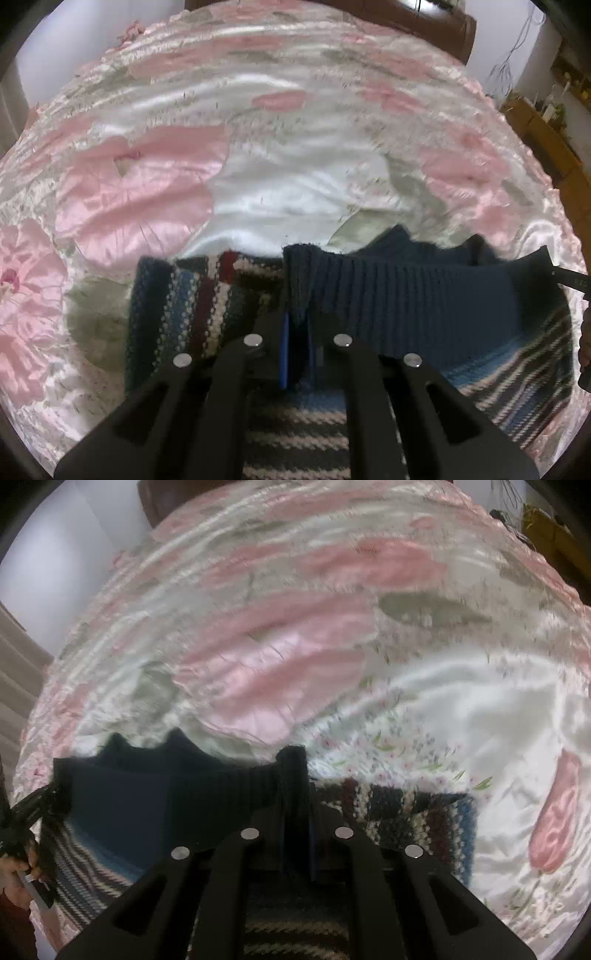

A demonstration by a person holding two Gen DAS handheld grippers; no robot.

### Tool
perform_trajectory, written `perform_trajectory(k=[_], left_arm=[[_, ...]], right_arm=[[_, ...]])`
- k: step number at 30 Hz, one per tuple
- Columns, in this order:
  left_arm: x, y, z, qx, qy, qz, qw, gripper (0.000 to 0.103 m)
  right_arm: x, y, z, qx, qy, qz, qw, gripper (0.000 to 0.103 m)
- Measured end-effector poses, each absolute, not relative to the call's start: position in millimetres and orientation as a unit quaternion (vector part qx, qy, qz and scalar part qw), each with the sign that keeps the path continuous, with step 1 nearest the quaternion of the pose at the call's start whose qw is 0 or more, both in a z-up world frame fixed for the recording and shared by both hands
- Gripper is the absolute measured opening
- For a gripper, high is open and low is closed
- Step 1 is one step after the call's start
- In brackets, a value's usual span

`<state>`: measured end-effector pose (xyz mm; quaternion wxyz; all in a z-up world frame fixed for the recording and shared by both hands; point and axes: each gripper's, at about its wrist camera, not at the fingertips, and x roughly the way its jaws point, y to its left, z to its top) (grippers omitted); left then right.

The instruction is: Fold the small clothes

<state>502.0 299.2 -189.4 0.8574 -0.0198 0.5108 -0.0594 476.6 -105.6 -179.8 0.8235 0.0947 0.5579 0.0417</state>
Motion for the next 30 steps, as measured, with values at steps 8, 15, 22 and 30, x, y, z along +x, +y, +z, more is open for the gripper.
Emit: perform_trajectory(k=[8, 15, 22, 30], left_arm=[[479.9, 313.7, -161.2, -0.026, 0.500, -0.046, 0.865, 0.028], [388.1, 369.0, -136.4, -0.026, 0.517, -0.046, 0.854, 0.047], [321.6, 387.0, -152.3, -0.022, 0.528, -0.056, 0.847, 0.047], [324.6, 377.4, -171.7, -0.030, 0.554, -0.040, 0.831, 0.012]], right_arm=[[451.5, -118.2, -158.1, 0.095, 0.555, 0.031, 0.826, 0.042], [339.8, -139.8, -114.4, 0.069, 0.563, 0.087, 0.819, 0.060], [266.4, -143.3, -139.1, 0.066, 0.601, 0.113, 0.789, 0.060], [263.4, -148.0, -153.8, 0.084, 0.609, 0.115, 0.780, 0.022]])
